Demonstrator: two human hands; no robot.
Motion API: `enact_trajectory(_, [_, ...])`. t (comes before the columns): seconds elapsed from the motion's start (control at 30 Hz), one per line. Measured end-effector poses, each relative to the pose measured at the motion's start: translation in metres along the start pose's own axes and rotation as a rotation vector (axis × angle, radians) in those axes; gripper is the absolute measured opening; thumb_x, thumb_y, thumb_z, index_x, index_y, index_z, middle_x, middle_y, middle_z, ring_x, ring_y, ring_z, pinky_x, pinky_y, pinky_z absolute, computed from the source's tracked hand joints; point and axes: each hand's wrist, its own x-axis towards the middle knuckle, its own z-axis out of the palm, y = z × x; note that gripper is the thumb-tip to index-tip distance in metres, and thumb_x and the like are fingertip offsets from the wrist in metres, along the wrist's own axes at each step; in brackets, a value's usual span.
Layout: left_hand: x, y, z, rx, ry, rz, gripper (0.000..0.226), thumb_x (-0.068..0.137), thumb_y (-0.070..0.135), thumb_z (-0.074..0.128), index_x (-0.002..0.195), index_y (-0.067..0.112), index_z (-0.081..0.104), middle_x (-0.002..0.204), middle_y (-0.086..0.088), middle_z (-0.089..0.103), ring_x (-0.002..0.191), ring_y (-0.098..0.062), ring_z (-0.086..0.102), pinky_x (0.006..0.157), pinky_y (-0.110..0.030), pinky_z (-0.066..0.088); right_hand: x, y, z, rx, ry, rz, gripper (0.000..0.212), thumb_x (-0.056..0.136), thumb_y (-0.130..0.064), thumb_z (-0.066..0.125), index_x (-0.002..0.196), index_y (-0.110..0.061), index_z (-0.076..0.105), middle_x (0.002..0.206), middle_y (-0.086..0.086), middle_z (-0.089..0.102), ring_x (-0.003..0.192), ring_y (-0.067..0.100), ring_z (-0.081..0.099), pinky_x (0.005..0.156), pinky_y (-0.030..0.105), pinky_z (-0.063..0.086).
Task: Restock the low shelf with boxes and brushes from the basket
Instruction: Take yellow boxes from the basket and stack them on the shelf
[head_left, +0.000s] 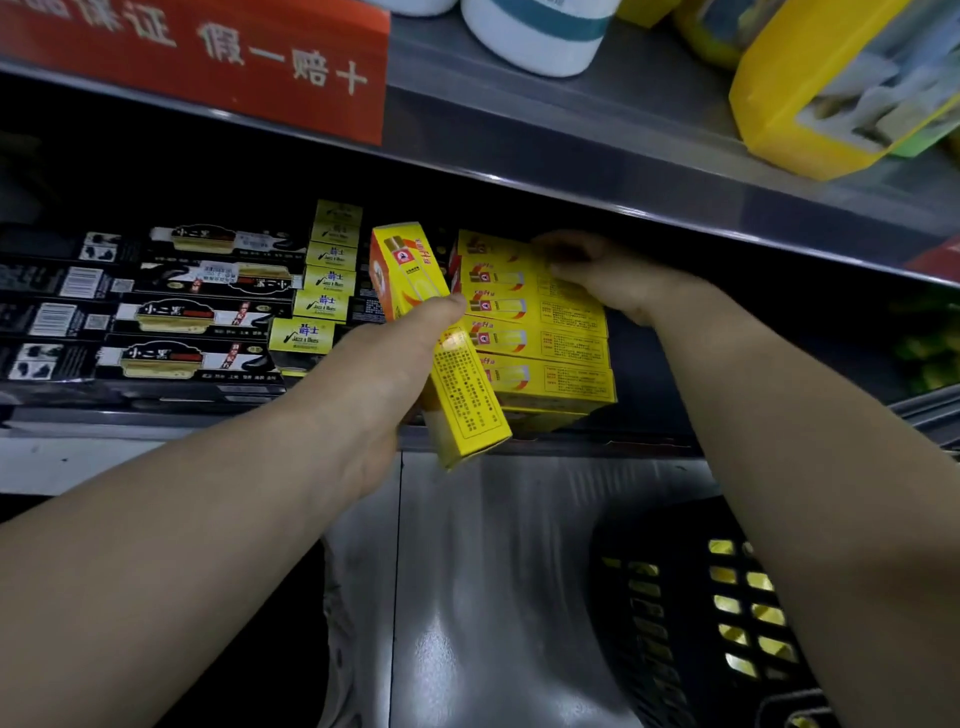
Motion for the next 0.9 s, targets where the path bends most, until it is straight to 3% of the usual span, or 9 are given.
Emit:
enact_trajectory(0.13, [0.006, -0.009, -0.003, 0.033, -0.003, 0.016, 0.028, 0.083, 0.048, 0.061, 0.076, 0.021, 0.063, 0.078, -0.002, 0.07, 0.092, -0.024, 0.064, 0.1, -0.048, 0.042, -0.006, -0.005, 0.008, -0.196, 0.009, 0.043, 0.04, 0.1, -0.029, 0.042, 0.14, -0.032, 0.037, 0.137, 0.007, 0.05, 0.119, 0.024, 0.051, 0.102, 0.031, 0.04])
enact_trajectory(0.23, [0.009, -0.01, -0.003, -0.019, -0.023, 0.023, 0.027, 0.083, 0.044, 0.063, 0.073, 0.02, 0.062, 0.062, 0.004, 0.068, 0.084, -0.02, 0.064, 0.085, -0.038, 0.051, -0.018, -0.021, 0.01, -0.473, 0.091, 0.029, 0.042, 0.1, -0.033, 0.04, 0.142, -0.027, 0.036, 0.138, 0.009, 0.048, 0.119, 0.026, 0.05, 0.087, 0.021, 0.033])
enact_trajectory(0.33, [0.007, -0.011, -0.006, -0.062, -0.054, 0.032, 0.019, 0.085, 0.037, 0.064, 0.079, 0.019, 0.062, 0.084, -0.001, 0.069, 0.094, -0.017, 0.063, 0.077, -0.027, 0.05, -0.054, -0.05, 0.023, -0.316, 0.205, -0.081, 0.033, 0.099, -0.029, 0.044, 0.131, -0.021, 0.051, 0.125, 0.006, 0.058, 0.106, 0.019, 0.054, 0.08, 0.02, 0.037])
enact_trajectory(0.4, [0.004, -0.012, -0.007, -0.061, -0.08, 0.048, 0.015, 0.085, 0.035, 0.063, 0.082, 0.02, 0.062, 0.09, -0.002, 0.069, 0.095, -0.017, 0.063, 0.078, -0.026, 0.05, -0.088, -0.067, 0.034, 0.026, 0.079, -0.17, 0.024, 0.095, -0.032, 0.051, 0.116, -0.023, 0.061, 0.113, -0.006, 0.063, 0.102, 0.002, 0.057, 0.083, 0.012, 0.042])
enact_trajectory(0.47, [0.002, -0.012, -0.008, -0.074, -0.108, 0.055, 0.014, 0.086, 0.033, 0.063, 0.085, 0.019, 0.064, 0.09, -0.003, 0.072, 0.091, -0.017, 0.066, 0.075, -0.026, 0.053, -0.123, -0.077, 0.045, 0.179, -0.129, -0.185, 0.025, 0.084, -0.04, 0.061, 0.108, -0.033, 0.06, 0.108, -0.015, 0.062, 0.097, -0.009, 0.057, 0.082, 0.005, 0.044])
enact_trajectory(0.57, [-0.003, -0.012, -0.007, -0.079, -0.174, 0.072, 0.016, 0.088, 0.031, 0.061, 0.086, 0.016, 0.065, 0.083, -0.003, 0.074, 0.083, -0.015, 0.07, 0.066, -0.022, 0.056, -0.148, -0.073, 0.058, 0.014, -0.151, -0.227, 0.048, 0.079, -0.031, 0.072, 0.121, -0.033, 0.049, 0.116, -0.013, 0.06, 0.107, -0.003, 0.055, 0.09, 0.011, 0.044])
enact_trajectory(0.73, [-0.01, -0.015, -0.005, 0.185, -0.164, 0.207, 0.013, 0.086, 0.033, 0.063, 0.082, 0.021, 0.06, 0.091, -0.001, 0.068, 0.09, -0.015, 0.066, 0.084, -0.029, 0.053, -0.145, -0.061, 0.046, 0.062, 0.034, -0.189, 0.033, 0.09, -0.001, 0.054, 0.12, -0.016, 0.052, 0.111, 0.002, 0.066, 0.095, 0.011, 0.063, 0.09, 0.033, 0.05])
enact_trajectory(0.8, [-0.01, -0.014, -0.008, 0.331, -0.13, 0.328, 0.017, 0.087, 0.032, 0.061, 0.1, 0.022, 0.057, 0.092, 0.009, 0.063, 0.091, -0.013, 0.063, 0.089, -0.027, 0.05, -0.138, -0.054, 0.033, -0.092, 0.145, -0.19, 0.032, 0.092, -0.007, 0.055, 0.123, -0.014, 0.053, 0.112, 0.004, 0.064, 0.101, 0.018, 0.062, 0.093, 0.031, 0.047])
enact_trajectory(0.9, [-0.008, -0.01, -0.011, 0.574, -0.093, 0.52, 0.052, 0.088, 0.028, 0.058, 0.135, 0.019, 0.038, 0.103, 0.013, 0.056, 0.091, -0.005, 0.057, 0.076, -0.016, 0.047, -0.121, -0.043, 0.015, -0.519, 0.338, -0.205, 0.042, 0.095, -0.019, 0.053, 0.136, -0.013, 0.047, 0.13, 0.014, 0.054, 0.121, 0.03, 0.049, 0.101, 0.03, 0.035])
